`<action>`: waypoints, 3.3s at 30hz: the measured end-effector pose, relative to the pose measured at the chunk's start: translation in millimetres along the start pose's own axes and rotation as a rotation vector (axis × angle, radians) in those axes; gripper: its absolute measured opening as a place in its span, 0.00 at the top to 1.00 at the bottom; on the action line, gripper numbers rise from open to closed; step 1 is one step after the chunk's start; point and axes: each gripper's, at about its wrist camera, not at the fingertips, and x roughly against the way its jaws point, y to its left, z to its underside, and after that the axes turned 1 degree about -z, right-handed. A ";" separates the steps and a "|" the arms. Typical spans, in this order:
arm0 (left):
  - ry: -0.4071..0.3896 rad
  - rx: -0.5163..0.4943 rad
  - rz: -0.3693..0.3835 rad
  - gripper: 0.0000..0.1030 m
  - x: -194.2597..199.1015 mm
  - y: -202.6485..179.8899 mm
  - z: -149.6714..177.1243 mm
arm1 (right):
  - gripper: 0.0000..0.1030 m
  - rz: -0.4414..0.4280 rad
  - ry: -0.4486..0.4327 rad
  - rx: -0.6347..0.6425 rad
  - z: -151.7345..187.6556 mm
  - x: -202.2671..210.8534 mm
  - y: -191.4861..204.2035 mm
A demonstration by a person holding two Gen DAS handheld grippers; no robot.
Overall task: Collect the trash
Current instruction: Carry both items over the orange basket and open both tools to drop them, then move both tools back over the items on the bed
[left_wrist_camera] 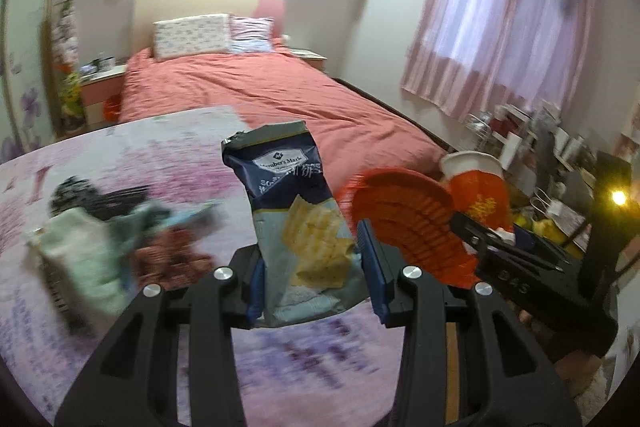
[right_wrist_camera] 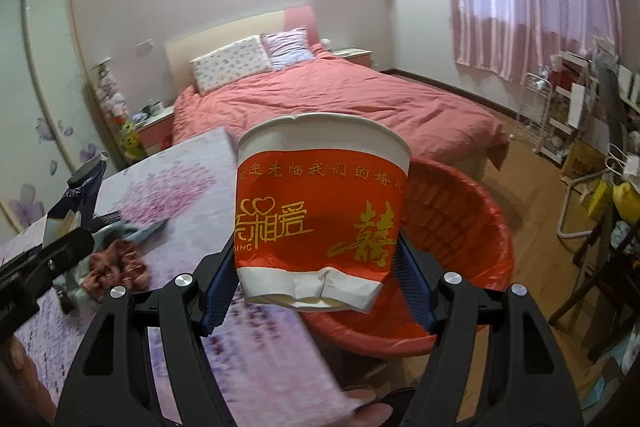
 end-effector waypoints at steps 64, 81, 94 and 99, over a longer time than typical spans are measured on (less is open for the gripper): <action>0.034 0.157 -0.494 0.24 50.5 152.8 61.5 | 0.19 -0.171 0.112 0.147 30.1 -8.4 90.8; 0.131 0.356 -0.464 0.55 14.5 219.1 77.3 | 0.21 -0.213 0.178 0.246 54.5 -20.5 152.9; 0.107 0.344 -0.420 0.79 31.5 239.1 79.2 | 0.22 -0.248 0.181 0.279 58.3 -32.5 184.0; 0.110 0.342 -0.405 0.79 25.3 239.8 78.7 | 0.22 -0.260 0.180 0.274 58.4 -36.3 191.2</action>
